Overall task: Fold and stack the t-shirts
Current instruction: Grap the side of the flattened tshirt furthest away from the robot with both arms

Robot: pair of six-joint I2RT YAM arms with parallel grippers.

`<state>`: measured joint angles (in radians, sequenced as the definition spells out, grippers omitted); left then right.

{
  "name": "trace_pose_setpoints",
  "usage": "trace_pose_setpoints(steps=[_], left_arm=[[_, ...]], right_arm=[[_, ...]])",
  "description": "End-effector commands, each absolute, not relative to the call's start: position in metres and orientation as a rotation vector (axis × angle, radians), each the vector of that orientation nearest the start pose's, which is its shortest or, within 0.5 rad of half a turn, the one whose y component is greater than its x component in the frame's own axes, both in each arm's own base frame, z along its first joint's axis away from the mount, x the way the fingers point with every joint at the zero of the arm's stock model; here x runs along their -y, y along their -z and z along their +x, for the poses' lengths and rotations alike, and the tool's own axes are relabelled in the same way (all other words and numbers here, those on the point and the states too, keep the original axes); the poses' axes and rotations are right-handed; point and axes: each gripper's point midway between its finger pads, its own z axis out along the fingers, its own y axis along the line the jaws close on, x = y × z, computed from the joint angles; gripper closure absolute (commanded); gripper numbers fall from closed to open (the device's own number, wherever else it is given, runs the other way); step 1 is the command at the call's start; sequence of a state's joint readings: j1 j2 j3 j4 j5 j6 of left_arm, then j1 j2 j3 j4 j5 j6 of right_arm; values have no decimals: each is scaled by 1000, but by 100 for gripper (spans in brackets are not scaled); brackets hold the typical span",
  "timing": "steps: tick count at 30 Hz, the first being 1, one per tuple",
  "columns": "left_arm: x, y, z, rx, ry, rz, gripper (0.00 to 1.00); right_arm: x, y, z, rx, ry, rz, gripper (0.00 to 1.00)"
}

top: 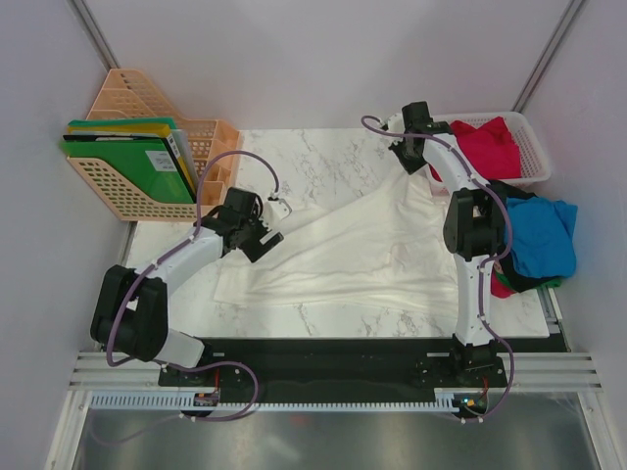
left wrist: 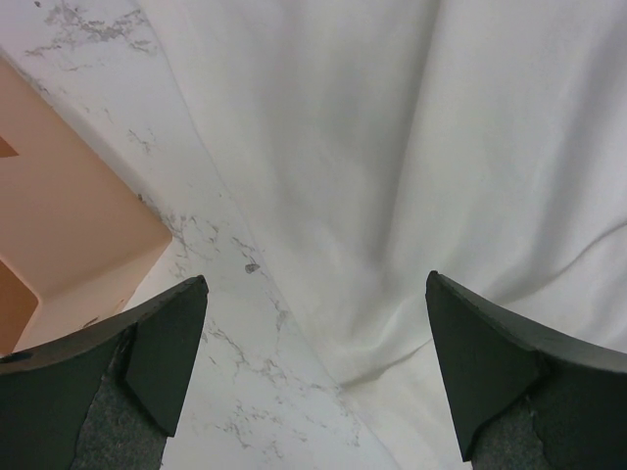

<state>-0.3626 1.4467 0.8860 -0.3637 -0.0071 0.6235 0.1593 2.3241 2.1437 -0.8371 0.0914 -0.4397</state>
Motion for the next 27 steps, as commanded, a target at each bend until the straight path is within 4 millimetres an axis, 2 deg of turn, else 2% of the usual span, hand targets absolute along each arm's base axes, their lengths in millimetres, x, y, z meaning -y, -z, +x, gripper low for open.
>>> trace_pose_setpoints(steps=[1, 4, 5, 6, 7, 8, 10, 11, 12, 13, 14, 15, 16, 18, 19, 21, 22, 25, 26, 27], left_arm=[[97, -96, 360, -2155, -212, 1090, 0], [96, -102, 379, -2192, -198, 1039, 0], [101, -118, 394, -2178, -168, 1009, 0], [106, -102, 395, -2241, -107, 1025, 0], [106, -104, 402, -2242, -105, 1017, 0], [110, -113, 417, -2216, -111, 1009, 0], [117, -101, 429, -2230, -84, 1067, 0], [122, -115, 445, -2199, -86, 1059, 0], [124, -98, 452, -2235, -74, 1086, 0], [126, -107, 462, -2235, -65, 1079, 0], [127, -104, 467, -2245, -45, 1085, 0], [128, -99, 471, -2261, -37, 1096, 0], [126, -83, 472, -2303, -20, 1110, 0], [128, -83, 485, -2297, -18, 1109, 0], [125, -68, 489, -2328, -15, 1113, 0], [123, -70, 503, -2322, -13, 1095, 0], [115, -53, 506, -2368, -5, 1087, 0], [108, -62, 524, -2378, 37, 1034, 0], [108, -52, 522, -2404, 68, 1032, 0], [106, -53, 525, -2402, 73, 1023, 0]], right_arm=[[-52, -109, 555, -2444, 217, -673, 100], [-55, -110, 549, -2446, 194, -673, 100], [-55, -106, 546, -2457, 188, -671, 100], [-55, -106, 544, -2457, 186, -674, 100], [-55, -105, 542, -2461, 178, -676, 100], [-54, -104, 539, -2465, 182, -678, 100], [-54, -106, 537, -2461, 190, -678, 100], [-52, -105, 536, -2464, 195, -678, 100], [-52, -105, 535, -2464, 197, -683, 100], [-52, -106, 535, -2463, 200, -682, 100], [-52, -106, 535, -2462, 200, -684, 100], [-52, -107, 535, -2461, 200, -684, 100], [-51, -107, 535, -2460, 200, -684, 100], [-53, -108, 536, -2455, 192, -687, 100], [-53, -107, 536, -2456, 191, -688, 100], [-54, -107, 536, -2455, 186, -691, 100], [-53, -108, 536, -2456, 187, -691, 100], [-54, -103, 533, -2465, 191, -705, 100], [-52, -102, 532, -2467, 195, -708, 100], [-53, -101, 532, -2470, 193, -711, 100]])
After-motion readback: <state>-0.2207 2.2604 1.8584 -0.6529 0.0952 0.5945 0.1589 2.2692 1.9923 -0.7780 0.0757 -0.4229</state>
